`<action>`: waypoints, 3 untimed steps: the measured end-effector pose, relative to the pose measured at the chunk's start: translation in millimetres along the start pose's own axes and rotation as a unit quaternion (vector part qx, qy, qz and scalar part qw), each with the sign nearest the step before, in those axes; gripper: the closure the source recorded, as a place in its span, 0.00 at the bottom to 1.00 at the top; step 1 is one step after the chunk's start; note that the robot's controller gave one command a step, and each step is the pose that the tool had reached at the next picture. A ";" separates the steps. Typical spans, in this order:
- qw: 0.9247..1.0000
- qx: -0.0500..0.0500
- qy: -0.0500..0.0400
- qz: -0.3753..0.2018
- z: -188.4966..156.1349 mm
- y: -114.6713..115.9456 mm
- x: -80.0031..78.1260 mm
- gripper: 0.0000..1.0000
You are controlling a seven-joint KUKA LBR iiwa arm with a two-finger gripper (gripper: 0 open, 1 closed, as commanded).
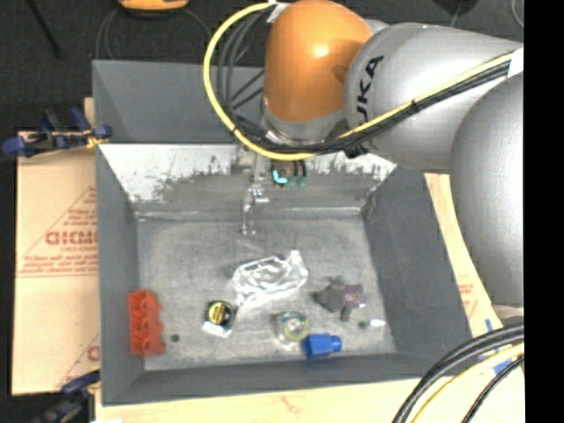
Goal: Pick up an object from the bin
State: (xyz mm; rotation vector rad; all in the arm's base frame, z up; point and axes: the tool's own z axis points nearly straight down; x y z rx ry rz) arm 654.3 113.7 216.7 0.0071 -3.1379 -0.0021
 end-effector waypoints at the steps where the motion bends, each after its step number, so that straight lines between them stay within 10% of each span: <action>1: 0.987 0.000 -0.014 -0.160 99.6 -50.2 31.2 0.00; 3: 0.943 0.002 -0.002 -0.333 113.9 -63.9 68.7 0.00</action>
Offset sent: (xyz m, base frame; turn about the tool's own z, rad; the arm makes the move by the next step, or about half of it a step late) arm -0.0505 -0.0686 -0.1467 -0.3956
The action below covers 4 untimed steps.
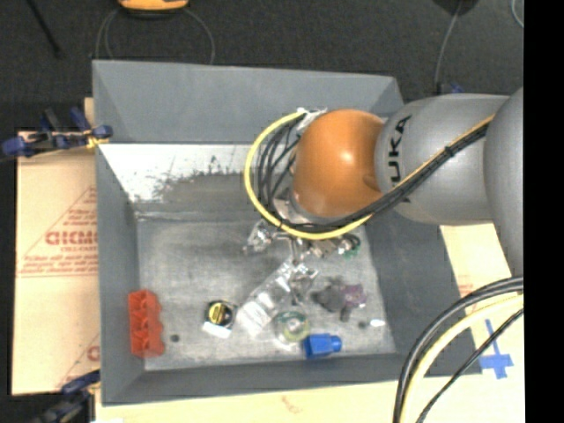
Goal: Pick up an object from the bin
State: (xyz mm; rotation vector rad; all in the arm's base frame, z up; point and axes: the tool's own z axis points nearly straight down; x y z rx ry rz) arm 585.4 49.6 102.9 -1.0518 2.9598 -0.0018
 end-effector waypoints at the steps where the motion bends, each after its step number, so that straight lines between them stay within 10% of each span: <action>1: 0.997 0.000 -0.002 -0.083 28.8 -9.9 10.0 0.00; 2: 0.997 0.000 -0.003 -0.080 26.5 -10.9 8.5 0.00; 3: 0.997 0.001 -0.006 -0.079 24.9 -11.2 6.5 1.00; 4: 0.997 0.003 -0.004 -0.076 -50.6 -13.5 5.1 1.00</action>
Offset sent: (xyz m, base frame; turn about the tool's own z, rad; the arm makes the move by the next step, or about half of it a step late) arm -0.0041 -0.0140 -0.0329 -0.1673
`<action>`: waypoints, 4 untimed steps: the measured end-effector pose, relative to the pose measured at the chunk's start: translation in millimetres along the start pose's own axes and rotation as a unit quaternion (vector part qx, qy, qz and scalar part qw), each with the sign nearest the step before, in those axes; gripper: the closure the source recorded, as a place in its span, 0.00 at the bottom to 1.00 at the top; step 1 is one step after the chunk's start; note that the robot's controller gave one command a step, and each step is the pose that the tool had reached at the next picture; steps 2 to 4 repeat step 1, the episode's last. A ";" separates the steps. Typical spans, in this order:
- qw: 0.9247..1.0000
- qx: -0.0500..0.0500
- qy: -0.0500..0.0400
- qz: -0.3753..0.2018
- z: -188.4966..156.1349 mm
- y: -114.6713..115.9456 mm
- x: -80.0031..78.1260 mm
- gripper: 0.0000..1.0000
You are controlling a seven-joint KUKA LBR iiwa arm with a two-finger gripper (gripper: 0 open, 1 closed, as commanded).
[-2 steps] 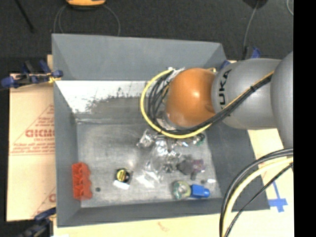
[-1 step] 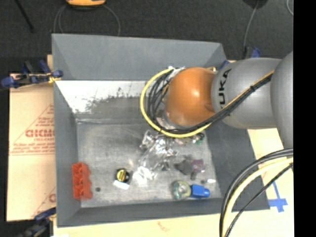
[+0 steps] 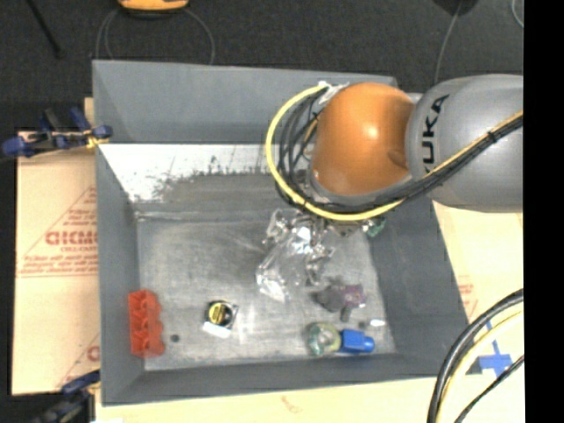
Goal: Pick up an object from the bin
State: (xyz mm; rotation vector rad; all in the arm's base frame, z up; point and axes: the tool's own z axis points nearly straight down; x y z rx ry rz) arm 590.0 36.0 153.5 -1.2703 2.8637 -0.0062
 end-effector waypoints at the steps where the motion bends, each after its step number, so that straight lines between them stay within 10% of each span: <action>1: 1.000 -0.002 0.002 0.004 -15.1 -1.2 0.1 1.00; 4: 1.000 -0.002 0.002 0.004 -15.1 -1.2 0.1 1.00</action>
Offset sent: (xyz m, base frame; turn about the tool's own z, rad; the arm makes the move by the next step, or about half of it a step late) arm -0.0001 0.0000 0.0148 0.0000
